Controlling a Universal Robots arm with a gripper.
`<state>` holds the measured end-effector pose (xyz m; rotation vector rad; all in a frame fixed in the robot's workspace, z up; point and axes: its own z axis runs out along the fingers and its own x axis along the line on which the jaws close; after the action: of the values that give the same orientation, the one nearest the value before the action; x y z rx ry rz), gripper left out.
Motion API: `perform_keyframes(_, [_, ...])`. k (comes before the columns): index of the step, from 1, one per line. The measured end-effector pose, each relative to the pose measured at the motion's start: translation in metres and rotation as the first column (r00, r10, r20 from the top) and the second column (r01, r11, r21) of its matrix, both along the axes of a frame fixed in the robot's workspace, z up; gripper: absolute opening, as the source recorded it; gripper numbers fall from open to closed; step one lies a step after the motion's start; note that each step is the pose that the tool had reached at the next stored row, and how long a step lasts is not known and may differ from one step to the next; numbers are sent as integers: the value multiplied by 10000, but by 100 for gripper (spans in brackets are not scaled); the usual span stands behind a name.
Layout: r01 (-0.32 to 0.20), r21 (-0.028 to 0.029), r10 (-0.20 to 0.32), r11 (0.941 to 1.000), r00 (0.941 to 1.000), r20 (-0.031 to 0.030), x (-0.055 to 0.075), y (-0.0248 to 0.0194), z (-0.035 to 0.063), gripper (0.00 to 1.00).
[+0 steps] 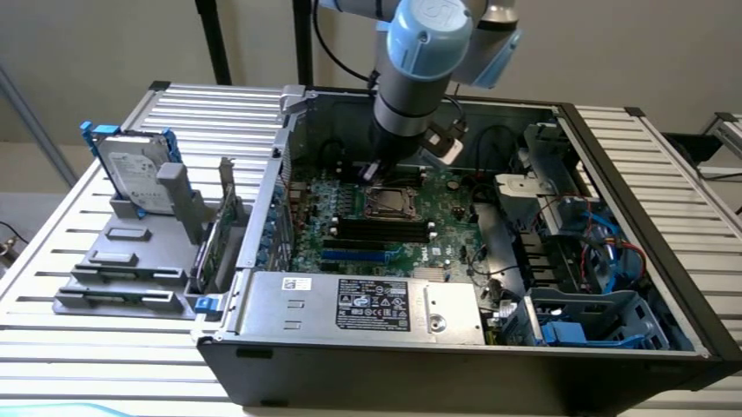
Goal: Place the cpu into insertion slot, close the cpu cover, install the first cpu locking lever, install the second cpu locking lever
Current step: 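Install the first cpu locking lever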
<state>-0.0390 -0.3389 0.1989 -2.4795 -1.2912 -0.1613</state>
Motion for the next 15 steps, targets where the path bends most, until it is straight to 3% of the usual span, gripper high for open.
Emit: perform_keyframes(15, [0,-186,0,9998,10000,-2,101,13,-18,11])
